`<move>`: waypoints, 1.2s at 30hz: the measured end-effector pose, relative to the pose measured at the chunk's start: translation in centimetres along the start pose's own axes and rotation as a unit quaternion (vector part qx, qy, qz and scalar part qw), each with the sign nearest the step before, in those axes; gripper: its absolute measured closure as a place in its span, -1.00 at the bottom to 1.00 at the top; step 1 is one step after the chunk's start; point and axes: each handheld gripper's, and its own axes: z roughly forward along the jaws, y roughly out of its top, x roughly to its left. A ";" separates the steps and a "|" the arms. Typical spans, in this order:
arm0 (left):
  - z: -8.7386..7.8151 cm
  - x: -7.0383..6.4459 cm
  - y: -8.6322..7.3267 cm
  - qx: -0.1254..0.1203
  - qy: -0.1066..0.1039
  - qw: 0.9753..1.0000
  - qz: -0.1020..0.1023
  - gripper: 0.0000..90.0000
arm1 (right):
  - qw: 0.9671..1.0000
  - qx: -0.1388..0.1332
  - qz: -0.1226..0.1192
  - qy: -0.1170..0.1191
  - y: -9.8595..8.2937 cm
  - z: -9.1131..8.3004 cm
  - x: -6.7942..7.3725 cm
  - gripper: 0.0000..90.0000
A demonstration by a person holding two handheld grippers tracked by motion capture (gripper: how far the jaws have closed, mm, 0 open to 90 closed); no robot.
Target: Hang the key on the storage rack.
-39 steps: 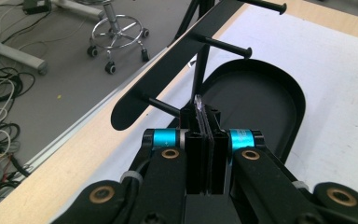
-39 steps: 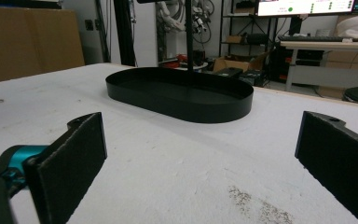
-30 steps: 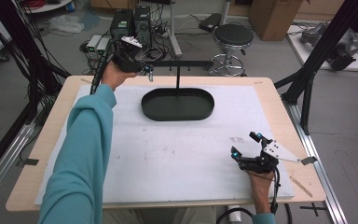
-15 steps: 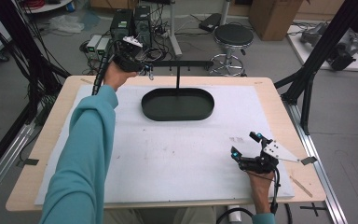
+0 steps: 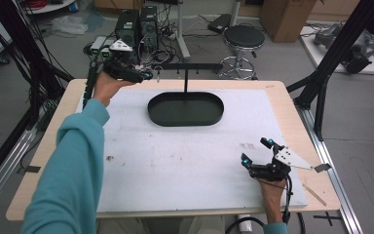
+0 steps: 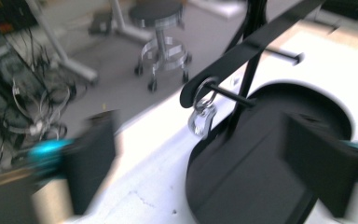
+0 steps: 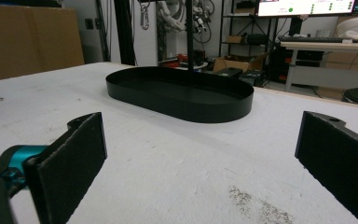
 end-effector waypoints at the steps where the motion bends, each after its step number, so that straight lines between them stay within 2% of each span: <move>1: -1.0 -0.1 -0.4 -0.023 -0.008 1.000 -0.004 -0.96 | 1.000 0.000 0.000 -0.001 0.0 0.0 0.0 -0.97; 3: -2.7 -0.5 -1.3 -0.052 -0.021 0.998 -0.003 -0.96 | 1.000 -0.001 0.001 0.000 0.0 0.0 0.0 -0.97; 7: -5.8 -2.0 -3.3 -0.082 -0.029 0.996 0.009 -0.96 | 1.000 -0.001 0.000 0.000 0.0 0.0 0.0 -0.97; 11: -8.9 -4.1 -6.6 -0.132 -0.045 0.990 0.018 -0.96 | 1.000 -0.001 -0.006 -0.002 0.0 0.0 0.0 -0.97; 15: -10.8 -5.4 -10.0 -0.146 -0.051 0.988 0.025 -0.96 | 1.000 -0.001 -0.004 -0.002 0.0 0.0 0.1 -0.97; 16: -11.3 -5.7 -10.8 -0.144 -0.053 0.988 0.023 -0.96 | 1.000 -0.001 -0.004 -0.002 0.0 0.0 0.1 -0.97; 18: -12.2 -6.3 -12.8 -0.157 -0.056 0.986 0.011 -0.96 | 1.000 0.000 -0.002 -0.004 0.0 0.0 0.1 -0.97; 21: -13.1 -7.0 -15.1 -0.162 -0.055 0.985 0.003 -0.96 | 1.000 -0.002 -0.002 -0.003 0.0 0.0 0.0 -0.97; 25: -14.1 -7.6 -18.8 -0.189 -0.047 0.981 -0.019 -0.96 | 1.000 -0.002 -0.004 -0.004 0.0 0.0 0.1 -0.97; 30: -14.6 -8.1 -22.4 -0.211 -0.038 0.976 -0.042 -0.96 | 1.000 -0.004 -0.006 -0.006 0.0 0.0 0.2 -0.97; 34: -14.5 -8.3 -24.1 -0.207 -0.027 0.977 -0.047 -0.96 | 1.000 -0.004 -0.009 -0.007 0.0 -0.1 0.2 -0.97; 36: -14.4 -8.3 -24.7 -0.205 -0.025 0.978 -0.040 -0.96 | 1.000 -0.003 -0.008 -0.007 0.0 -0.1 0.3 -0.97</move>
